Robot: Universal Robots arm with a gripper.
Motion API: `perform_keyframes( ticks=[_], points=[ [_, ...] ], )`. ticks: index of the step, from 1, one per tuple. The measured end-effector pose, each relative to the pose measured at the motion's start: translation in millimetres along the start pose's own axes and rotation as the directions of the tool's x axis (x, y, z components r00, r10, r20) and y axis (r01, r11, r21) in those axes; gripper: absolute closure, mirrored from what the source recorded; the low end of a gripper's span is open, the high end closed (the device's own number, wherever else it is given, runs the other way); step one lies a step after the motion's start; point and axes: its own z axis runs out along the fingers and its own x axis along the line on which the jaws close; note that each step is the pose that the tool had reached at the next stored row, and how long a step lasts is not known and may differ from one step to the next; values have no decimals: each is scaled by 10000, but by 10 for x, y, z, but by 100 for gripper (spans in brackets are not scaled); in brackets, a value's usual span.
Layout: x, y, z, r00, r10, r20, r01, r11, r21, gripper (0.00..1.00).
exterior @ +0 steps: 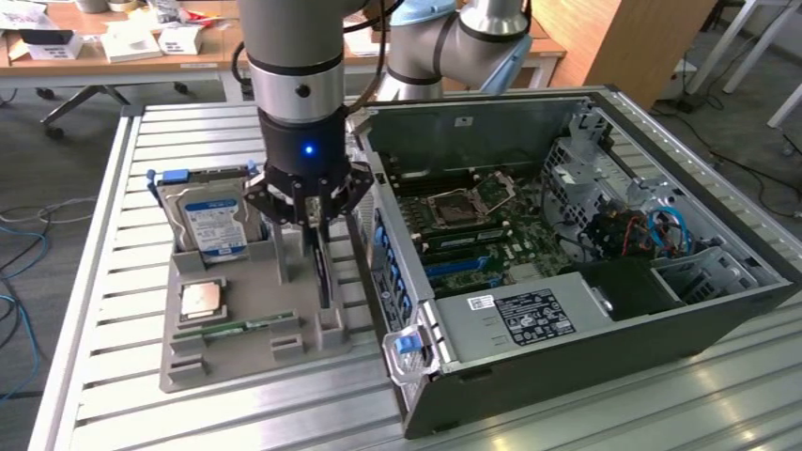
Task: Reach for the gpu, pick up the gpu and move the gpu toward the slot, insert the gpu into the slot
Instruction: 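Pick up the gpu and move the gpu toward the slot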
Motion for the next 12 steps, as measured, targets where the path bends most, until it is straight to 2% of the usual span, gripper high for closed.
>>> perform_keyframes(
  ticks=[12],
  points=[
    [-8,3,-245,10000,-1,0,1,10000,2,74]
  ],
)
